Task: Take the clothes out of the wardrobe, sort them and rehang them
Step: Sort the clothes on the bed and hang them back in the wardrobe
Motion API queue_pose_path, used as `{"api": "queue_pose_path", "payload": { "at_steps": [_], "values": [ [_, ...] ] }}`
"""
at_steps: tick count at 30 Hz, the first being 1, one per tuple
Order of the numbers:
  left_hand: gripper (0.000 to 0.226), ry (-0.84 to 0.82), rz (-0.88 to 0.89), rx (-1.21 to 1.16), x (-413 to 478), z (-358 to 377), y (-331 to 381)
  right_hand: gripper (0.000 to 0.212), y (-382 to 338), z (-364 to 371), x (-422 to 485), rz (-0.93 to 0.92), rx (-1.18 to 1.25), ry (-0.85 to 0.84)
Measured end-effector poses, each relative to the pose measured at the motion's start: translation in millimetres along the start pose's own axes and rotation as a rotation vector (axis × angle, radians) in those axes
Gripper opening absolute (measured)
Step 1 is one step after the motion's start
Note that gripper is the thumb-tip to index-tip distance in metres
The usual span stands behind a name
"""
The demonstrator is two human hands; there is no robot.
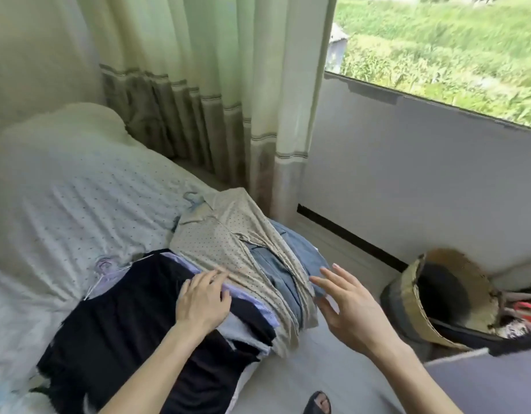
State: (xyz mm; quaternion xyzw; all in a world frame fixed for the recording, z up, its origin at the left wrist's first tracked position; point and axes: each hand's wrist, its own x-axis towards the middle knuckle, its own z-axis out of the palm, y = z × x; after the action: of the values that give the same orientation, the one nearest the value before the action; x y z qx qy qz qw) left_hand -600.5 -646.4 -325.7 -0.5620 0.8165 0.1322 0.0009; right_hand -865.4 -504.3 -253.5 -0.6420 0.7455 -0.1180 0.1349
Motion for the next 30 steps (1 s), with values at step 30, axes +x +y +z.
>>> {"api": "queue_pose_path", "payload": {
  "at_steps": [30],
  "values": [
    [0.054, -0.298, -0.558, -0.113, 218.5, 62.6, -169.8, 0.057, -30.2, 169.7, 391.3, -0.288, -0.173, -0.573]
  ]
}}
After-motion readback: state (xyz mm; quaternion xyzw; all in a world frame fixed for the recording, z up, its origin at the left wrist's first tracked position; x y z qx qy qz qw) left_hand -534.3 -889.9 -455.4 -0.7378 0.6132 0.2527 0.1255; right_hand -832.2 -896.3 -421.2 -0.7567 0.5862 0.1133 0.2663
